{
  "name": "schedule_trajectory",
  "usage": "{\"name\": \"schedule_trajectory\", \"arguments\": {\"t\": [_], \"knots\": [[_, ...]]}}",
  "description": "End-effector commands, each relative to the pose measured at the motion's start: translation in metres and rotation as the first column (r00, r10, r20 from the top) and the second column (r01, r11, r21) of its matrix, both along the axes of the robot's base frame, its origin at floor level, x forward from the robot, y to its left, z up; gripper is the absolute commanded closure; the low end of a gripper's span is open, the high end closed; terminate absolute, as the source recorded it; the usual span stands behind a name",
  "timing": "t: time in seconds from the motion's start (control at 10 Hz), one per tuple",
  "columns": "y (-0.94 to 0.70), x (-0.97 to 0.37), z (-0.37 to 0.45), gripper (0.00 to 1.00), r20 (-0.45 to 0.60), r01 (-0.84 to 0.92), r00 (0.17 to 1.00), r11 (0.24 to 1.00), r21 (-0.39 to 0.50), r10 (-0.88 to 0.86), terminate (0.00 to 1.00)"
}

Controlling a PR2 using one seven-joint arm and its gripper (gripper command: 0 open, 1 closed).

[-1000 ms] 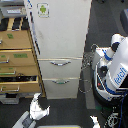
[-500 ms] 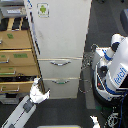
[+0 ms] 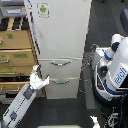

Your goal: Opening the fridge

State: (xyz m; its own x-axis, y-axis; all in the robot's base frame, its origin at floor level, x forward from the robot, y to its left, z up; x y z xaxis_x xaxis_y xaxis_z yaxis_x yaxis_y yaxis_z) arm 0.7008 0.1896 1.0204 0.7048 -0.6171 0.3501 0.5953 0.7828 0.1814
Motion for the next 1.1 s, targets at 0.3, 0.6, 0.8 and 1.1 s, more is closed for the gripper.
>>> {"name": "schedule_trajectory", "arguments": {"t": [0.3, 0.6, 0.8, 1.1], "knots": [[0.048, 0.115, 0.007, 0.0, -0.242, -0.467, 0.864, 0.882, -0.058, 0.441, 0.0], [0.071, 0.135, -0.008, 0.0, -0.313, -0.542, 0.8, 0.84, -0.012, 0.512, 0.0], [0.079, 0.148, -0.013, 0.0, -0.332, -0.553, 0.786, 0.833, 0.003, 0.522, 0.0], [0.094, 0.176, -0.031, 0.0, -0.427, -0.612, 0.706, 0.79, 0.035, 0.565, 0.0]]}}
